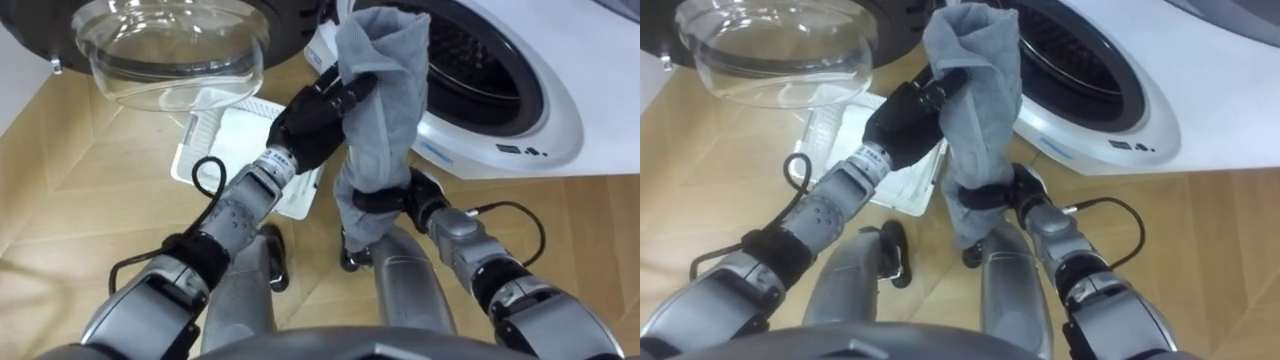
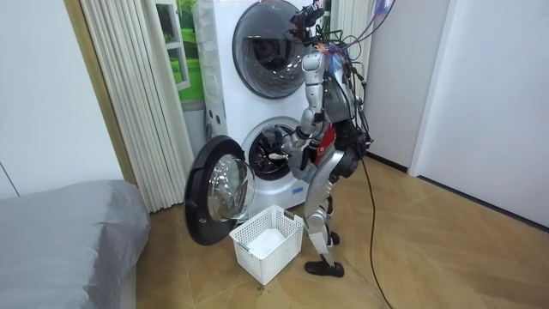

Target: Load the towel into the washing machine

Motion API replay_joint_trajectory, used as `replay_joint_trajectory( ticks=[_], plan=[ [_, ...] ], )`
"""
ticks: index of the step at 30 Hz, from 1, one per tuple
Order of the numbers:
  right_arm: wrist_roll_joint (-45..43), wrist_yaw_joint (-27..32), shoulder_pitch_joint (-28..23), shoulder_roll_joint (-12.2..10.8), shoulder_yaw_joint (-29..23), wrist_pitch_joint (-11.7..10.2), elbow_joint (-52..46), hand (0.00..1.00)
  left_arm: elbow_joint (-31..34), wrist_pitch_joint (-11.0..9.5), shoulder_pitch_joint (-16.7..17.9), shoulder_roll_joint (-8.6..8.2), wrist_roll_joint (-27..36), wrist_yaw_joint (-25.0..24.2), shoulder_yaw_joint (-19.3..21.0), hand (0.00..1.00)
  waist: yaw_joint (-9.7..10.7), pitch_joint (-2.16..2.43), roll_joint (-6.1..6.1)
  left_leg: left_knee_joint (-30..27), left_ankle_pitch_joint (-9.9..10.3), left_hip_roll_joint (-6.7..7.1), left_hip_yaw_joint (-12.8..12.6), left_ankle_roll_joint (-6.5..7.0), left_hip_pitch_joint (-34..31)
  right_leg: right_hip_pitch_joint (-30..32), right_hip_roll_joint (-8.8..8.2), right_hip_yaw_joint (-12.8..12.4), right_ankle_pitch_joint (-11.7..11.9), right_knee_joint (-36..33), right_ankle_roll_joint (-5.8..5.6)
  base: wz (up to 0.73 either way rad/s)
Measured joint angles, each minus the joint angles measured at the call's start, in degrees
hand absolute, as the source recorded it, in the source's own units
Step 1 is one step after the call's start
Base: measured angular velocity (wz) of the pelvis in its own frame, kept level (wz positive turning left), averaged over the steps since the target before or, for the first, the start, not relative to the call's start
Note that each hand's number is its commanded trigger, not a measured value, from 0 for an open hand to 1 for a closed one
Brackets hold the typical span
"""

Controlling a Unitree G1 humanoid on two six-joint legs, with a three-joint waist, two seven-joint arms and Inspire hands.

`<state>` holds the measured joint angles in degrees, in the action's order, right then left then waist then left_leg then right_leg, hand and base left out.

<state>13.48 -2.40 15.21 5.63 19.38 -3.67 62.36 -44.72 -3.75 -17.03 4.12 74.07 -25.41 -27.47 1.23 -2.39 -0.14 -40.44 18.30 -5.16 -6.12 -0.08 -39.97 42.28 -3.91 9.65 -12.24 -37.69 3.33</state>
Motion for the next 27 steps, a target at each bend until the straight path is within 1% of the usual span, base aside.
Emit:
replay_joint_trajectory(
  ticks=[2, 4, 5, 6, 7, 8, 9, 10, 11, 13, 16, 17, 19, 22, 25, 27],
  plan=[
    [0.1, 0.5, -0.3, 0.1, -0.7, 0.0, 0.0, 1.0, -2.1, -0.2, 0.7, 0.35, -1.4, 0.3, 1.6, 0.0, -0.6, -0.14, -0.21, 0.4, -0.1, 0.11, 0.0, -0.06, 0.0, 0.0, -0.08, 0.1, 0.0, 0.1, 0.0, 0.0],
    [0.2, 1.0, -0.8, 0.2, -2.7, 0.0, 0.0, 1.0, -4.7, -0.4, 2.4, 1.0, -5.3, 2.9, 5.0, 0.0, -1.7, -0.15, -0.21, 0.8, -0.1, 0.17, -0.1, -0.17, 0.1, 0.2, 0.05, -0.1, 0.0, 0.3, 0.01, 0.0],
    [0.2, 1.1, -0.9, 0.2, -3.0, 0.0, 0.0, 1.0, -5.2, -0.5, 2.8, 1.09, -6.5, 3.7, 5.7, 0.0, -1.8, -0.15, -0.21, 0.9, -0.2, 0.17, -0.1, -0.2, 0.0, 0.3, 0.07, -0.1, 0.0, 0.3, 0.04, 0.0],
    [0.4, 1.8, -0.8, 0.2, -3.9, 0.0, 0.0, 1.0, -7.0, -0.6, 3.4, 1.67, -9.8, 5.3, 7.3, 0.0, -2.3, -0.14, -0.23, 1.1, -0.2, 0.15, -0.1, -0.23, -0.1, 0.4, 0.12, -0.1, 0.0, 0.5, 0.05, 0.0],
    [2.1, 2.4, -0.8, 0.5, -4.4, 0.0, 0.0, 1.0, -8.7, -0.7, 3.8, 2.15, -12.9, 7.4, 8.1, 0.0, -2.8, -0.14, -0.23, 1.4, -0.3, 0.11, -0.1, -0.26, -0.2, 0.4, 0.15, 0.0, 0.0, 0.8, 0.09, 0.03],
    [3.3, 2.6, -0.8, 0.8, -4.5, 0.0, 0.0, 1.0, -9.4, -0.8, 4.1, 2.38, -14.3, 8.3, 8.4, 0.0, -2.9, -0.14, -0.23, 1.6, -0.4, 0.11, -0.1, -0.23, -0.3, 0.3, 0.2, 0.0, 0.0, 1.0, 0.09, 0.1],
    [5.4, 3.0, -0.8, 1.1, -5.3, 0.0, 0.2, 1.0, -10.7, -1.0, 4.8, 2.51, -18.3, 10.3, 9.3, 0.0, -3.0, -0.14, -0.23, 2.0, -0.6, 0.19, -0.1, -0.16, -0.3, 0.3, 0.12, 0.3, 0.0, 1.1, 0.08, 0.1],
    [7.1, 3.2, -0.8, 1.4, -6.2, 0.0, 0.3, 1.0, -11.3, -1.4, 5.9, 2.59, -22.2, 12.5, 9.5, 0.0, -3.2, -0.14, -0.22, 2.3, -0.6, 0.3, -0.1, -0.15, -0.3, 0.4, 0.0, 0.3, 0.0, 1.2, 0.06, 0.07],
    [7.7, 3.5, -0.8, 1.7, -6.2, 0.0, 0.3, 1.0, -11.5, -1.4, 6.4, 2.71, -23.9, 13.6, 9.5, 0.0, -3.2, -0.14, -0.22, 2.4, -0.7, 0.44, -0.1, -0.14, -0.3, 0.5, -0.09, 0.2, 0.0, 1.2, 0.04, 0.0],
    [8.3, 3.8, -0.8, 2.0, -6.9, 0.0, 0.5, 1.0, -13.9, -1.5, 6.8, 2.81, -32.1, 16.9, 9.4, 0.0, -3.1, -0.14, -0.22, 2.3, -0.8, 0.88, 0.1, -0.04, -0.6, 0.9, -0.35, 0.2, 0.0, 1.0, 0.02, 0.0],
    [9.5, 4.2, -0.1, 1.8, -7.1, 0.0, 2.0, 1.0, -16.6, -1.6, 6.9, 2.81, -38.7, 20.2, 9.3, 0.0, -3.2, -0.17, -0.26, 2.0, -0.8, 0.9, 0.1, -0.03, -0.8, 0.9, -0.77, 0.8, 0.0, 1.0, 0.0, 0.0],
    [10.1, 4.3, 0.0, 1.8, -7.1, 0.1, 2.1, 1.0, -17.2, -1.6, 6.7, 2.89, -39.7, 20.8, 9.4, 0.0, -3.2, -0.17, -0.27, 2.0, -0.8, 0.92, 0.1, 0.0, -0.8, 0.9, -0.9, 0.9, 0.0, 0.9, -0.01, 0.06],
    [12.0, 4.8, -0.1, 2.0, -7.2, 0.1, 2.2, 1.0, -18.9, -1.7, 6.6, 3.26, -43.2, 23.5, 9.3, 0.0, -3.1, -0.21, -0.22, 2.2, -0.9, 1.05, 0.0, 0.18, -0.8, 0.9, -1.25, 1.1, -0.1, 0.8, -0.09, 0.05],
    [15.0, 5.0, -0.1, 2.7, -7.2, 0.1, 2.3, 1.0, -19.5, -1.7, 7.2, 3.89, -45.0, 26.3, 9.5, 0.0, -3.3, -0.25, -0.18, 2.1, -1.0, 1.05, -0.1, 0.27, -0.9, 1.0, -1.22, 0.7, -0.1, 0.8, -0.14, 0.0],
    [19.1, 6.0, 0.0, 3.2, -7.7, 0.1, 2.3, 1.0, -19.5, -1.7, 8.0, 4.76, -46.1, 27.4, 10.1, 0.0, -3.3, -0.25, -0.18, 1.9, -1.0, 0.97, -0.1, 0.32, -1.4, 1.3, -1.14, 0.7, 0.2, 0.9, -0.18, 0.0],
    [22.5, 6.4, 0.4, 3.5, -8.0, 0.1, 2.8, 1.0, -19.5, -1.7, 8.3, 4.77, -46.2, 27.9, 11.1, 0.0, -3.3, -0.28, -0.13, 2.1, -1.1, 1.15, -0.3, 0.37, -1.6, 1.9, -1.24, 0.6, 0.2, 0.6, -0.18, 0.0]
  ],
)
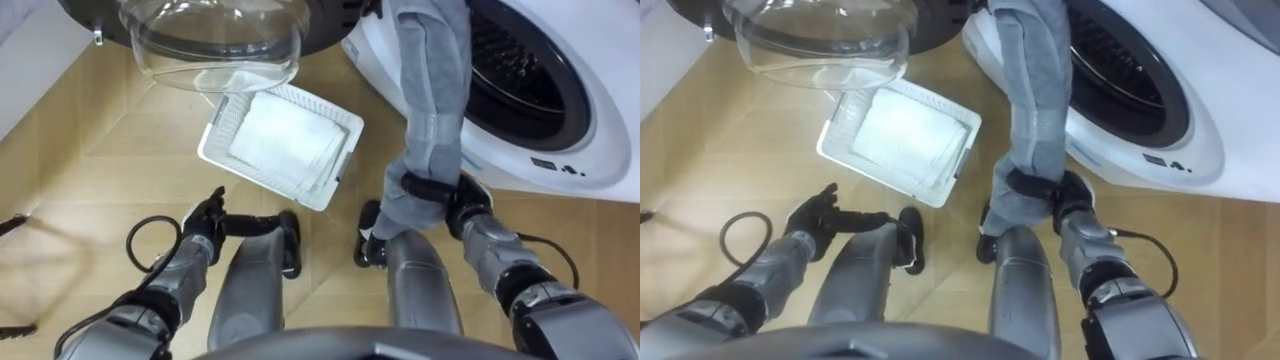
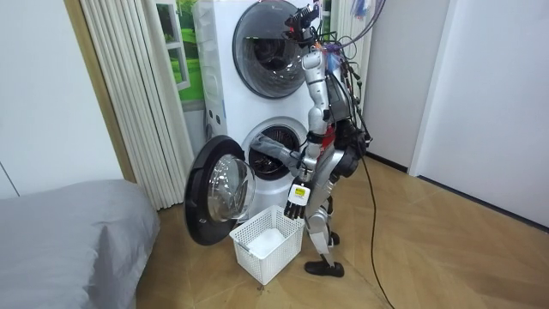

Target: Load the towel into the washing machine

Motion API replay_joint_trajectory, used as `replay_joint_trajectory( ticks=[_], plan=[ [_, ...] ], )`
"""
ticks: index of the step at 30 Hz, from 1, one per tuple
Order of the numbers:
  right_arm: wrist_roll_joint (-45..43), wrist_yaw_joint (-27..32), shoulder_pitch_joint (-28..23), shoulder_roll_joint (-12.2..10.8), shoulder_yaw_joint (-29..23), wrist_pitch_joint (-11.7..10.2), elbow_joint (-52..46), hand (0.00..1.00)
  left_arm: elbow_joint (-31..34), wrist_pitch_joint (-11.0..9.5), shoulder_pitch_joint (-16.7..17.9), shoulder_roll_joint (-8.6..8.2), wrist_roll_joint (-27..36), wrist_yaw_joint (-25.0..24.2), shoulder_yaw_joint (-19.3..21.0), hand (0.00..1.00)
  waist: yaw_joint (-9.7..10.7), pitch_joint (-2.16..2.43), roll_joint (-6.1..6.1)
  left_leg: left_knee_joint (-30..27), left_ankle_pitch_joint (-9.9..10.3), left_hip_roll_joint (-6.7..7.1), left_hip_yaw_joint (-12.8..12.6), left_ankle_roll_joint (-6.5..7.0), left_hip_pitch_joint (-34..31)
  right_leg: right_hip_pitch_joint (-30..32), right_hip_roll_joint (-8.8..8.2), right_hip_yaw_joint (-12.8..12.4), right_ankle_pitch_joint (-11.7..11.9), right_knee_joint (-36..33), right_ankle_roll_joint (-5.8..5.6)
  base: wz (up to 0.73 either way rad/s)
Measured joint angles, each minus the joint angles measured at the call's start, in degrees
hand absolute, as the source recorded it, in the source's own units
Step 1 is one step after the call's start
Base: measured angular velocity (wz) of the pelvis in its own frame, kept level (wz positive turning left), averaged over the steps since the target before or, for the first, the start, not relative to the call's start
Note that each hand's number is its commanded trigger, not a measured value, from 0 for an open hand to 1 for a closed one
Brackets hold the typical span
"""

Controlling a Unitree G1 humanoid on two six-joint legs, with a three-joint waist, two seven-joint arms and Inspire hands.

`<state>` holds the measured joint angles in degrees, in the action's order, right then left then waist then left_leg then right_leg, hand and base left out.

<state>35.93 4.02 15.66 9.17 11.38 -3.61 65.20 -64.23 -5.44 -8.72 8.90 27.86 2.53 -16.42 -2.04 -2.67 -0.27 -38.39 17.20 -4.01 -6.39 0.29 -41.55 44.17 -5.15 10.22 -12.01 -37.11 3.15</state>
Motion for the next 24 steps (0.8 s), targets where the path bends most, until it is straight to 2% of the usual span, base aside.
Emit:
replay_joint_trajectory(
  ticks=[4, 8, 10, 14, 18, 20, 22, 24],
  plan=[
    [8.7, 1.3, 0.1, 0.5, -1.6, 0.0, 0.1, 1.0, 0.0, -0.3, 0.2, -0.01, 0.6, 1.6, 0.5, 0.0, 0.0, -0.1, 0.18, 0.7, -0.3, 0.73, -0.4, 0.24, 0.1, 0.5, -0.82, -0.5, -0.3, -0.7, -0.21, 0.01],
    [11.7, 2.6, 0.6, 0.8, -2.9, 0.5, 0.2, 1.0, -0.2, -0.4, 0.2, -0.05, 0.7, 1.9, 0.6, 0.0, 0.1, -0.2, 0.41, 0.5, -0.5, 1.11, -0.6, 0.46, -0.1, 0.9, -1.16, -0.8, -0.4, -0.9, -0.39, 0.01],
    [12.7, 2.8, 1.5, 0.9, -3.2, 1.3, 1.5, 1.0, -0.3, -0.4, 0.2, -0.08, 0.7, 1.9, 0.6, 0.0, 0.1, -0.44, 0.81, 0.3, -0.6, 1.62, -0.6, 0.71, 0.1, 1.0, -1.75, -0.8, -0.5, -1.4, -0.62, 0.07],
    [16.7, 3.1, 1.7, 1.0, -3.2, 2.0, 1.7, 1.0, -0.4, -0.2, 0.3, -0.05, 0.8, 1.9, 0.3, 0.0, 0.0, -0.58, 1.04, -0.2, -0.7, 1.85, -0.5, 0.88, -0.1, 0.9, -1.73, -0.8, -0.5, -1.7, -0.83, 0.04],
    [25.3, 3.5, 1.7, 1.2, -4.0, 2.3, 1.8, 1.0, -0.4, -0.1, 0.6, 0.12, 0.8, 2.0, 0.2, 0.0, -0.1, -0.56, 0.99, -0.5, -0.7, 1.81, -0.4, 1.14, -0.7, 1.0, -1.77, -0.5, -0.3, -1.8, -0.99, 0.05],
    [27.9, 3.5, 1.7, 1.6, -5.8, 2.4, 1.8, 1.0, -0.2, -0.1, 0.7, 0.14, 0.7, 2.1, 0.6, 0.0, -0.1, -0.54, 1.03, -0.4, -0.8, 2.04, -0.4, 1.34, -0.9, 1.3, -2.04, -0.6, -0.3, -2.2, -1.06, 0.08],
    [31.6, 3.7, 2.6, 2.6, -9.3, 2.4, 1.9, 1.0, 0.1, -0.1, 0.9, 0.13, 0.7, 2.8, 0.6, 0.0, 0.0, -0.49, 1.19, -0.2, -0.9, 2.84, -1.0, 1.62, -0.9, 2.3, -2.83, -1.2, -0.6, -3.5, -1.42, 0.0],
    [35.0, 4.0, 4.3, 3.2, -11.8, 2.4, 1.8, 1.0, 0.1, -0.1, 0.8, 0.19, 0.7, 3.5, 1.0, 0.0, 0.2, -0.48, 1.38, -0.2, -1.0, 2.88, -1.7, 1.69, -1.1, 3.0, -2.85, -2.1, -0.6, -3.8, -1.49, -0.11]
  ],
)
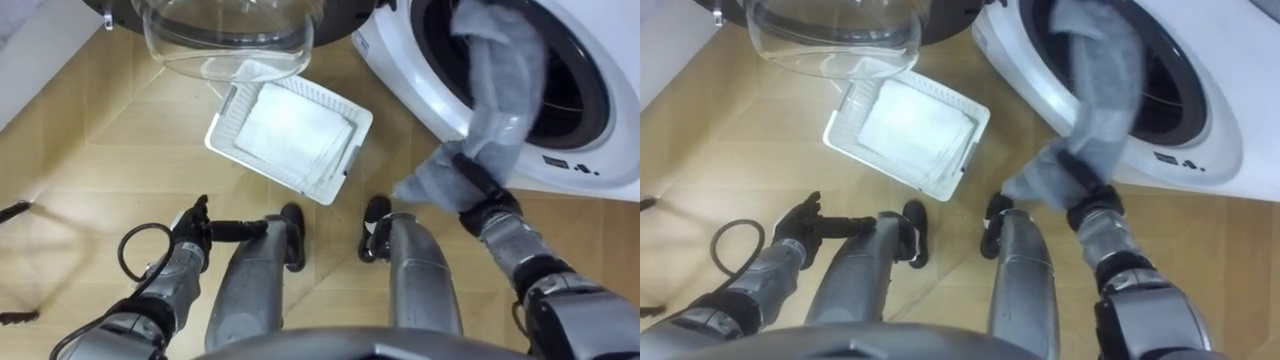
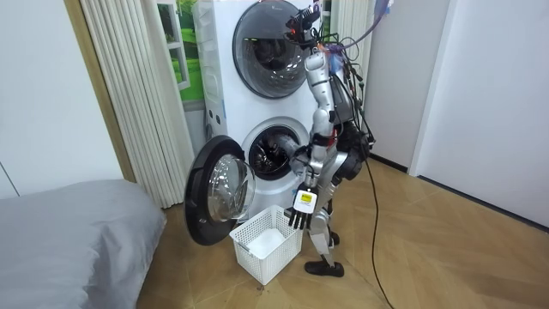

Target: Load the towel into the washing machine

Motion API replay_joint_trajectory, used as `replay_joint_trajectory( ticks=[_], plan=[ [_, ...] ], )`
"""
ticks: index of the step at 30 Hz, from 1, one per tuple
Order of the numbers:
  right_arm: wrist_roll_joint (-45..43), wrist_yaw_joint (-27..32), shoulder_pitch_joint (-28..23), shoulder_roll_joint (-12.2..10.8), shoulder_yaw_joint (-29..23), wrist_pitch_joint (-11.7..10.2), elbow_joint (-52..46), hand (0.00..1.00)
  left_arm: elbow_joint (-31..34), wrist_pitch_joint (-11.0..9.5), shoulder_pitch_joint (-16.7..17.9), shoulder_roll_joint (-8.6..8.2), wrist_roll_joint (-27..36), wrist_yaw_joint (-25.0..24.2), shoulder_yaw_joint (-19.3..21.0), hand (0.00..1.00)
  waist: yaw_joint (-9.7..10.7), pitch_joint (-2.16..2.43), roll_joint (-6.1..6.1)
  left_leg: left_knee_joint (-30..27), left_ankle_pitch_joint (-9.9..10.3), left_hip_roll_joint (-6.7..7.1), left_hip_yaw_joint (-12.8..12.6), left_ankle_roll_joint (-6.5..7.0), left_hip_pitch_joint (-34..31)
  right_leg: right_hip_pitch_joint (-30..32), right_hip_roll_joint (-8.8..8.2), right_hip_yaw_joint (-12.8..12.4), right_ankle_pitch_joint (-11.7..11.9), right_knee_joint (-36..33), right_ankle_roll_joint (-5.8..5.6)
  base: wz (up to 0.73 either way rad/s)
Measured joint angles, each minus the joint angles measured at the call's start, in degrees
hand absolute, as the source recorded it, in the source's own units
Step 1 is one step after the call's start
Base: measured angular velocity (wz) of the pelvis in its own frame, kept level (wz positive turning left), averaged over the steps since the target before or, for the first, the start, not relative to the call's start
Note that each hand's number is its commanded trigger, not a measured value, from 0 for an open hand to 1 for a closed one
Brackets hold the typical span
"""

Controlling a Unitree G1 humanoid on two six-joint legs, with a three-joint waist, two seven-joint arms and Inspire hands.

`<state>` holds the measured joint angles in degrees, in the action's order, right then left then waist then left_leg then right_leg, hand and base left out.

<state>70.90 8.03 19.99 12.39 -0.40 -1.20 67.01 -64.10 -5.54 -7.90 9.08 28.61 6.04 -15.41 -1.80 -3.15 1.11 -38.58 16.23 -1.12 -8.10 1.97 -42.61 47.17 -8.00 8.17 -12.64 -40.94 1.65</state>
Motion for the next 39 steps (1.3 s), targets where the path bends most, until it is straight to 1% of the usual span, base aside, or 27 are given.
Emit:
replay_joint_trajectory(
  ticks=[2, 4, 6, 8, 9, 10, 11, 13, 14, 16, 18, 19, 20, 21, 25, 29, 31, 32, 34, 36, 39],
  plan=[
    [3.2, 0.2, 1.2, 0.8, -0.9, 0.3, 0.0, 1.0, -0.1, 0.0, -0.4, 0.24, 0.0, 0.0, 0.1, 0.0, 0.0, 0.0, 0.33, -0.1, 0.0, -0.06, -0.1, 0.0, -0.1, 0.1, 0.03, -0.2, 0.0, -0.1, 0.01, -0.03],
    [6.5, 0.8, 2.3, 0.9, -0.9, 1.8, -0.4, 1.0, -0.1, -0.1, -0.5, 0.37, 0.0, 0.0, 0.1, 0.0, -0.1, 0.11, 0.79, -0.2, 0.0, -0.1, -0.2, 0.0, -0.1, 0.3, 0.1, -0.3, 0.0, -0.2, 0.02, 0.0],
    [8.8, 0.8, 3.5, 1.1, -0.9, 2.2, -0.9, 1.0, 0.1, 0.0, -0.1, 0.75, 0.0, 0.0, 0.2, 0.0, -0.1, 0.13, 1.3, -0.5, 0.0, -0.02, -0.6, 0.06, -0.7, 1.2, -0.06, -0.5, 0.0, -0.8, 0.01, -0.06],
    [10.2, 1.1, 3.9, 1.9, -1.2, 2.2, -3.0, 1.0, 0.6, 0.0, 0.1, 0.92, -0.1, 0.0, 1.6, 0.0, 0.0, 0.14, 1.43, -1.2, 0.1, -0.03, -0.6, 0.12, -1.6, 1.9, -0.11, -0.5, 0.0, -1.2, 0.01, 0.03],
    [10.1, 1.1, 4.5, 2.6, -1.6, 2.2, -3.4, 1.0, 0.8, 0.0, 0.1, 1.08, -0.3, 0.1, 2.5, 0.0, 0.0, 0.1, 1.68, -1.4, 0.0, 0.03, -0.7, 0.23, -1.8, 2.1, -0.26, -0.8, 0.0, -1.8, -0.02, 0.06],
    [10.1, 1.4, 5.6, 3.5, -2.2, 2.8, -3.4, 1.0, 1.1, 0.0, 0.3, 1.09, -0.8, 0.1, 3.7, 0.0, 0.0, 0.12, 1.94, -1.7, 0.0, 0.08, -0.8, 0.28, -1.8, 2.1, -0.4, -0.8, 0.0, -2.1, -0.05, 0.04],
    [10.1, 1.5, 6.2, 3.8, -2.8, 3.1, -3.4, 1.0, 1.1, 0.0, 0.3, 1.11, -0.8, 0.1, 4.1, 0.0, 0.0, 0.11, 2.06, -1.7, 0.0, 0.1, -0.9, 0.31, -1.8, 2.1, -0.44, -0.9, 0.0, -2.1, -0.06, 0.0],
    [10.7, 1.9, 8.1, 5.2, -3.4, 4.9, -3.4, 1.0, 2.2, 0.0, 0.5, 1.5, -0.8, 1.2, 4.9, 0.0, 0.3, 0.12, 3.36, -1.9, -0.1, 0.76, -0.9, 0.51, -1.7, 2.6, -0.89, -1.5, -0.4, -3.0, -0.37, 0.08],
    [11.4, 1.9, 8.5, 5.5, -3.4, 5.1, -3.4, 1.0, 2.2, 0.0, 0.5, 1.49, -0.8, 1.3, 5.1, 0.0, 0.3, 0.14, 3.57, -2.0, -0.1, 0.79, -0.9, 0.51, -1.7, 2.6, -0.9, -1.5, -0.4, -3.1, -0.38, 0.06],
    [12.9, 1.8, 10.0, 6.4, -3.7, 5.1, -3.5, 1.0, 2.1, 0.0, 0.7, 1.58, -0.9, 1.3, 5.1, 0.0, 0.3, 0.15, 4.4, -2.3, -0.2, 0.87, -0.9, 0.58, -1.8, 2.6, -0.94, -1.5, -0.3, -3.3, -0.44, 0.0],
    [13.2, 1.8, 11.2, 6.9, -5.2, 5.1, -3.5, 1.0, 2.1, 0.1, 1.1, 1.6, -1.3, 1.3, 5.1, 0.0, 0.8, 0.11, 4.66, -2.6, -0.2, 0.9, -0.8, 0.76, -2.1, 2.6, -1.08, -1.2, -0.2, -3.4, -0.51, 0.07],
    [13.4, 2.0, 11.7, 7.3, -5.9, 5.3, -4.1, 0.92, 2.3, 0.1, 1.4, 1.66, -1.4, 1.3, 5.1, 0.0, 1.1, 0.12, 4.67, -3.0, -0.2, 0.89, -0.5, 0.93, -2.5, 2.6, -1.27, -0.8, -0.2, -3.5, -0.52, 0.13],
    [13.5, 2.2, 11.7, 7.5, -5.9, 5.5, -4.6, 0.26, 2.3, 0.1, 1.6, 1.74, -1.4, 1.3, 5.1, 0.0, 1.3, 0.14, 4.7, -3.0, -0.2, 0.92, -0.5, 1.04, -2.7, 2.8, -1.49, -0.6, -0.2, -3.6, -0.53, 0.15],
    [14.4, 2.5, 12.2, 7.7, -5.9, 5.9, -4.8, 0.0, 2.3, 0.2, 1.8, 1.92, -1.4, 1.3, 5.1, 0.0, 1.6, 0.12, 4.74, -3.1, -0.3, 0.98, -0.5, 1.18, -3.0, 3.0, -1.73, -0.5, -0.2, -3.7, -0.54, 0.09],
    [17.3, 3.3, 13.3, 7.8, -7.2, 5.9, -4.8, 0.0, 2.2, 0.2, 1.5, 2.47, -3.0, 1.3, 5.1, 0.0, 1.7, 0.13, 4.73, -4.0, -0.1, 0.91, -0.8, 1.66, -3.9, 3.7, -1.97, -0.2, -0.2, -4.2, -0.67, 0.01],
    [19.0, 5.6, 13.7, 7.8, -9.4, 5.9, -4.8, 0.0, 2.3, 0.1, 1.5, 2.42, -2.9, 1.5, 5.2, 0.0, 1.7, 0.11, 4.66, -4.3, 0.2, 0.93, -1.2, 2.03, -3.9, 3.7, -2.52, -0.3, -0.4, -4.9, -1.08, 0.04],
    [19.2, 8.0, 13.8, 7.8, -12.1, 5.9, -4.9, 0.0, 3.2, 0.1, 1.9, 2.17, -3.0, 2.7, 5.2, 0.0, 1.7, 0.15, 4.49, -4.7, 0.4, 0.87, -1.2, 2.32, -4.3, 3.8, -2.62, -0.3, -0.8, -4.8, -1.58, 0.13],
    [19.2, 8.5, 13.9, 7.8, -12.7, 5.9, -5.0, 0.0, 3.6, 0.1, 2.0, 2.09, -3.0, 2.9, 5.2, 0.0, 1.7, 0.15, 4.47, -4.8, 0.4, 0.88, -1.3, 2.4, -4.4, 3.9, -2.65, -0.3, -0.8, -4.8, -1.63, 0.06],
    [19.3, 10.8, 14.4, 7.8, -14.9, 5.8, -5.2, 0.0, 4.0, 0.2, 2.3, 1.1, -3.3, 3.7, 6.3, 0.0, 1.6, 0.22, 4.06, -5.3, 0.7, 0.93, -1.4, 2.83, -4.6, 3.9, -2.71, -0.4, -0.8, -4.9, -1.94, 0.0],
    [19.3, 12.2, 14.8, 7.8, -15.7, 5.5, -5.2, 0.0, 4.2, 0.2, 2.3, 0.77, -3.5, 4.1, 6.3, 0.0, 1.6, 0.24, 3.76, -5.3, 0.8, 0.94, -1.7, 3.03, -4.5, 3.9, -2.71, -0.7, -0.8, -5.0, -2.18, -0.04],
    [19.3, 14.6, 15.5, 7.8, -16.3, 4.3, -5.2, 0.0, 4.5, 0.2, 2.4, 0.3, -3.6, 4.6, 6.3, 0.0, 1.6, 0.3, 3.33, -5.4, 1.0, 0.94, -2.6, 3.37, -4.0, 3.9, -2.96, -1.3, -1.0, -5.9, -2.56, -0.04]
  ],
)
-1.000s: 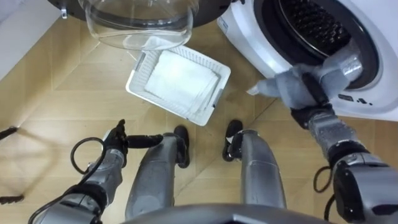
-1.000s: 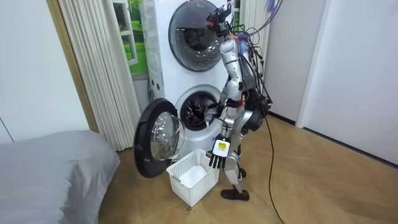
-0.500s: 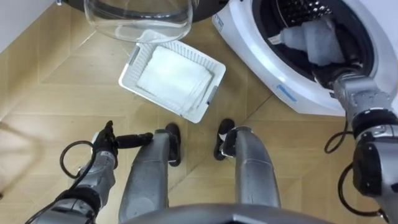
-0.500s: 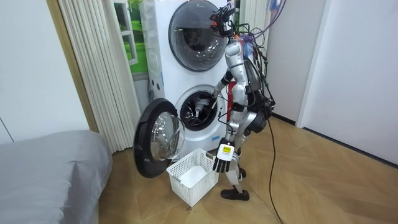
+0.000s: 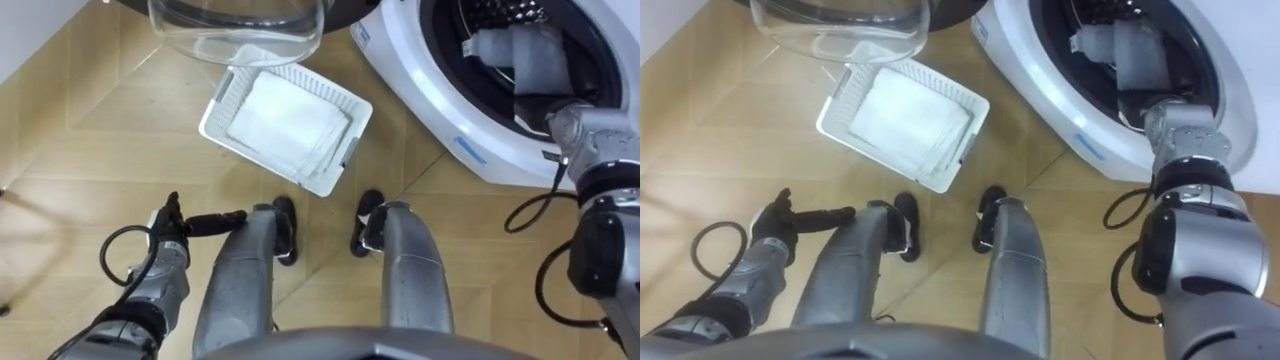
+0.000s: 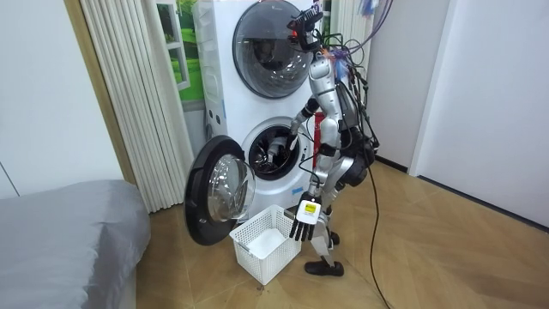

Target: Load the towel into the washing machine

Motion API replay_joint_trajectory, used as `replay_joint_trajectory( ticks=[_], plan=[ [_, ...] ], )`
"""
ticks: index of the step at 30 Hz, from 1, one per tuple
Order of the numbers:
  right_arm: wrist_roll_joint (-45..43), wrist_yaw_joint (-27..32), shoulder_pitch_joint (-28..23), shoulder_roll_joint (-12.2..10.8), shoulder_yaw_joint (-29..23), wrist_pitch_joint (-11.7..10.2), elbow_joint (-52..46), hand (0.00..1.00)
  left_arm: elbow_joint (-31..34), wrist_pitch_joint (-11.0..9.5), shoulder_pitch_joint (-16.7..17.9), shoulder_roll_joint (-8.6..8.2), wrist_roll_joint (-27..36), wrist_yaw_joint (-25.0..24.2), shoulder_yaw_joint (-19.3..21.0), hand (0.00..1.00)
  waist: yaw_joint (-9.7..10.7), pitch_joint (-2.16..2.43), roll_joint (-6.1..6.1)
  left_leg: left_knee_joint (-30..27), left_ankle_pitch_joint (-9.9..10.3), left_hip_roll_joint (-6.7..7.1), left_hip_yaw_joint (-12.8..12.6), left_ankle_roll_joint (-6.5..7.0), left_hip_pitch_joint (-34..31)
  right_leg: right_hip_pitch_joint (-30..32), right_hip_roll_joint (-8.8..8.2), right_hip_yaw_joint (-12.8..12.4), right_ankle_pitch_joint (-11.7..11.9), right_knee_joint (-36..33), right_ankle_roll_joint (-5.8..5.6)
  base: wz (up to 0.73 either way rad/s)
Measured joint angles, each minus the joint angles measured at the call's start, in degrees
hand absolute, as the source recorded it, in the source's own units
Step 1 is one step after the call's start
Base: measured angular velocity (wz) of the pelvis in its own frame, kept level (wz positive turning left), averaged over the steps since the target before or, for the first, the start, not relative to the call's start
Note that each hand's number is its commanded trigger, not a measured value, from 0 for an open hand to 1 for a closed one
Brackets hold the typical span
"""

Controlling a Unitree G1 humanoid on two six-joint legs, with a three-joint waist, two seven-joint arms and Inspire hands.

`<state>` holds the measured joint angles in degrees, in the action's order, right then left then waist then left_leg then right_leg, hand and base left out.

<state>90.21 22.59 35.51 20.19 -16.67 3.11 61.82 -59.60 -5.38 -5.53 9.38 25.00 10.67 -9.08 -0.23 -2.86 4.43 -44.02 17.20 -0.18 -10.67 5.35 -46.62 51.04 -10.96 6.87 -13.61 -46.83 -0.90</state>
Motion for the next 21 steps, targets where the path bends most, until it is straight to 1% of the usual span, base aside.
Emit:
replay_joint_trajectory(
  ticks=[4, 8, 11, 14, 16, 20, 21],
  plan=[
    [0.0, 2.0, 0.9, 0.0, -0.5, -0.8, 0.0, 0.0, 0.0, 0.0, 0.0, -0.53, -1.8, 0.0, 0.5, 0.0, -0.1, 0.13, -1.01, 0.1, 0.0, 0.06, -0.4, 0.03, 0.5, 0.0, -0.02, -0.5, -0.1, -0.5, -0.04, -0.02],
    [0.1, 2.9, 1.4, 0.0, -0.6, -1.2, -0.2, 0.0, -0.1, 0.1, 0.1, -1.16, -3.4, 0.0, 1.5, 0.0, -0.3, 0.12, -1.34, 0.0, 0.0, -0.01, -1.0, 0.0, 1.0, -0.1, -0.12, -0.9, -0.2, -0.7, 0.13, 0.0],
    [0.2, 3.6, 1.4, 0.0, -0.6, -1.6, -0.2, 0.0, -0.1, 0.1, 0.1, -1.32, -4.7, -0.1, 1.7, 0.0, -0.7, 0.17, -1.46, 0.3, 0.0, -0.09, -1.2, -0.03, 1.5, -0.5, -0.05, -1.0, -0.2, -0.5, 0.17, -0.01],
    [1.4, 4.1, 0.6, -0.1, -0.6, -3.3, -0.2, 0.0, -0.2, 0.1, 0.0, -1.37, -4.8, -0.1, 2.2, 0.0, -1.6, 0.21, -1.6, 0.7, 0.0, -0.11, -1.2, -0.01, 2.3, -1.5, 0.05, -1.0, -0.1, 0.2, 0.14, 0.0],
    [3.0, 4.0, -0.8, -0.2, -0.6, -4.6, -0.2, 0.0, -1.0, 0.1, -0.1, -1.21, -4.8, -0.2, 2.2, 0.0, -1.8, 0.19, -1.68, 1.2, 0.0, -0.12, -0.8, 0.0, 3.3, -3.0, -0.08, -0.2, -0.2, 1.0, 0.01, 0.1],
    [3.9, 3.1, -3.3, -0.5, -0.9, -5.6, -0.1, 0.0, -3.0, 0.1, -0.1, -1.13, -4.5, -0.9, 2.2, 0.0, -2.4, 0.14, -2.08, 2.7, 0.0, -0.14, 0.0, -0.01, 6.0, -6.6, 0.1, 1.0, -0.2, 3.2, -0.14, 0.08],
    [4.0, 2.2, -4.0, -0.6, -0.9, -6.1, 0.7, 0.0, -3.5, 0.1, -0.1, -1.11, -4.3, -1.3, 2.2, 0.0, -3.0, 0.09, -2.21, 3.3, 0.0, -0.2, 0.0, -0.02, 7.0, -7.6, 0.27, 1.1, -0.2, 3.9, -0.21, -0.04]
  ],
)
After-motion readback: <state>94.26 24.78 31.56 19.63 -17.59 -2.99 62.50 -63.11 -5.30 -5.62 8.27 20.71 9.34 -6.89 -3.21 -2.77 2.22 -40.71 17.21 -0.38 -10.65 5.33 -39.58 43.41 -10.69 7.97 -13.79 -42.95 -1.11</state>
